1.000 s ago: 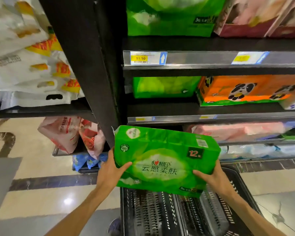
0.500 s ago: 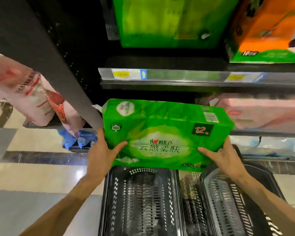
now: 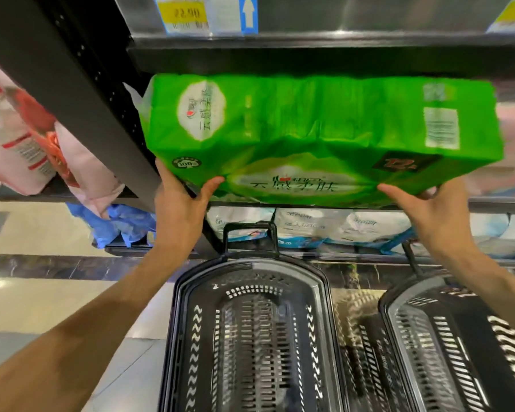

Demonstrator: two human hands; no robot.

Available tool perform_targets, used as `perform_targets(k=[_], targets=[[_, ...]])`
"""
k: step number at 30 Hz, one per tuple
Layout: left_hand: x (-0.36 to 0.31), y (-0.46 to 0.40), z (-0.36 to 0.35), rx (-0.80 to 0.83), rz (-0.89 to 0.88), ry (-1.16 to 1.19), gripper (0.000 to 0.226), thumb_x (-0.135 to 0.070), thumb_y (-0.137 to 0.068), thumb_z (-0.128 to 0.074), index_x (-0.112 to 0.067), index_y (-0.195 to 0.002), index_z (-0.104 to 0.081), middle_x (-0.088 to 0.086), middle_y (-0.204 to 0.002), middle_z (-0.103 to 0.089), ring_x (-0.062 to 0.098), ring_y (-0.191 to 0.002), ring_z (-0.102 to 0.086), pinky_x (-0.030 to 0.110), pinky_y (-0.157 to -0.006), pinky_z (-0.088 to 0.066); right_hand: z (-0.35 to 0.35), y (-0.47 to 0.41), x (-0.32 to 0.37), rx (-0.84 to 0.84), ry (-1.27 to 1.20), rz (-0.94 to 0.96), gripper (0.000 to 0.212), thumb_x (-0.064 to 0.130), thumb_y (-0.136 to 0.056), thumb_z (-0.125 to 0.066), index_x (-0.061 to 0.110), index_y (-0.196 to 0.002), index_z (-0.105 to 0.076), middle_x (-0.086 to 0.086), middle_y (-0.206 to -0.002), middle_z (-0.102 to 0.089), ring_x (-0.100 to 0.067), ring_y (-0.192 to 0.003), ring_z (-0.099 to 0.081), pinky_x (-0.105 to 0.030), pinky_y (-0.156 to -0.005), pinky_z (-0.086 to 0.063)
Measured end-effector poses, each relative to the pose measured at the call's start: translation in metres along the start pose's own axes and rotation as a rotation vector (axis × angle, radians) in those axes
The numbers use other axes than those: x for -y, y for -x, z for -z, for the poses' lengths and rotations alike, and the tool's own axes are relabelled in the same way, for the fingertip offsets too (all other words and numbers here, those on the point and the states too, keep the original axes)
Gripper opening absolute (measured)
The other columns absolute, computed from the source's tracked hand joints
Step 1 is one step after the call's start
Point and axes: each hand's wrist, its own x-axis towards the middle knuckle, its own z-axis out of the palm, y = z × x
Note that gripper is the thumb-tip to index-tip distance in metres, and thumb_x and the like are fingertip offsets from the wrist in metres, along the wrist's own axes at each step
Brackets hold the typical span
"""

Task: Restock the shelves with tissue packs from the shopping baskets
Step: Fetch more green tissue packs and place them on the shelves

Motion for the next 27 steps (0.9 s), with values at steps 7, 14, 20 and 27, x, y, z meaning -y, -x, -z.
perform_targets(k=[7, 14, 20, 27], targets=[[0.012, -0.039, -0.019, -0.001, -0.065, 0.038, 0.093, -0.046, -0.091, -0.072, -0.002, -0.155, -0.020, 0.015, -0.129, -0.066, 0.021, -0.111, -0.062, 0.022, -0.092, -0.050, -0.018, -0.033, -0.005, -0.081, -0.062, 0.098, 0.071, 0.033, -0.083, -0.085, -0.010, -0.130, -0.054, -0.004, -0.126, -0.065, 0.004, -0.116, -0.061, -0.015, -0.103, -0.049], [0.024, -0.064, -0.035, -0.022, -0.048, 0.030, 0.099, -0.054, -0.092, -0.068, -0.004, -0.159, -0.014, 0.006, -0.152, -0.050, 0.021, -0.139, -0.048, 0.009, -0.108, -0.032, -0.027, -0.062, -0.005, -0.123, 0.000, 0.188, 0.079, 0.036, -0.086, -0.084, -0.010, -0.137, -0.045, -0.007, -0.135, -0.061, -0.008, -0.123, -0.060, -0.018, -0.108, -0.045], [0.026, -0.067, -0.054, -0.030, -0.059, 0.004, 0.097, -0.035, -0.094, -0.073, -0.011, -0.159, -0.005, -0.008, -0.144, -0.040, -0.003, -0.121, -0.042, -0.005, -0.094, -0.031, -0.045, -0.076, -0.025, -0.055, -0.023, 0.116, 0.087, 0.030, -0.088, -0.082, 0.001, -0.148, -0.026, -0.009, -0.146, -0.051, -0.013, -0.136, -0.050, -0.036, -0.119, -0.039], [0.027, -0.052, -0.053, -0.070, -0.085, 0.053, 0.110, -0.033, -0.092, -0.076, -0.019, -0.163, 0.006, -0.004, -0.170, -0.013, 0.004, -0.152, -0.022, 0.018, -0.122, -0.022, -0.057, -0.066, -0.034, -0.068, -0.019, 0.068, 0.086, 0.022, -0.092, -0.078, 0.003, -0.154, -0.021, -0.002, -0.150, -0.045, -0.002, -0.133, -0.045, -0.012, -0.115, -0.032]])
